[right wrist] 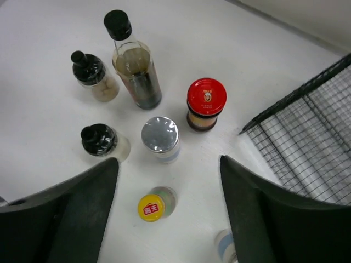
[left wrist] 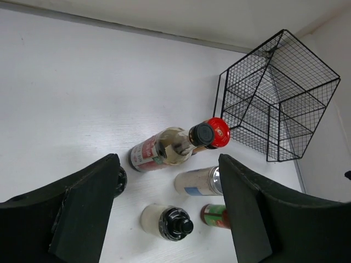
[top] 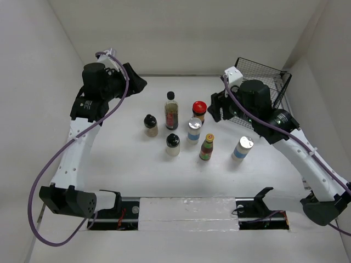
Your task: Organize the condiment bottles
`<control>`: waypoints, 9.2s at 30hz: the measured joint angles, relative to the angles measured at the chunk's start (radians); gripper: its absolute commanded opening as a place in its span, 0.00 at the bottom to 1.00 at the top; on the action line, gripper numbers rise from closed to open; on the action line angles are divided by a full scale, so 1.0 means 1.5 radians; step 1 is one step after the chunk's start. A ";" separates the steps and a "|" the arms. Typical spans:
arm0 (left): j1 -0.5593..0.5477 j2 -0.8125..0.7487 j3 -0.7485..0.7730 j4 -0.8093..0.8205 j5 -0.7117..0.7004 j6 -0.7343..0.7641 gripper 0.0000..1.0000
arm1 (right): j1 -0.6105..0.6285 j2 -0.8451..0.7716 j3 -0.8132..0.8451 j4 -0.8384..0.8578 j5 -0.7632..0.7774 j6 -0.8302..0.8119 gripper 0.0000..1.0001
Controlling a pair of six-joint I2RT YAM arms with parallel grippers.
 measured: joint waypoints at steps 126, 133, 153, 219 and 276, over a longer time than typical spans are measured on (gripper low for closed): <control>-0.048 0.091 -0.023 -0.025 -0.077 -0.014 0.72 | -0.379 0.563 0.619 0.259 0.033 -0.072 0.00; -0.048 0.091 -0.023 -0.024 -0.075 -0.018 0.72 | -0.380 0.548 0.505 0.312 0.028 -0.064 0.00; -0.048 0.091 -0.023 -0.024 -0.060 -0.026 0.72 | -0.371 0.488 0.236 0.375 0.030 -0.017 0.61; -0.049 0.068 -0.057 0.016 0.015 -0.047 0.44 | 0.080 -0.061 -0.381 0.197 0.035 0.066 0.57; -0.049 0.059 -0.076 0.046 0.072 -0.069 0.60 | -0.474 0.320 0.365 0.139 0.051 -0.007 0.05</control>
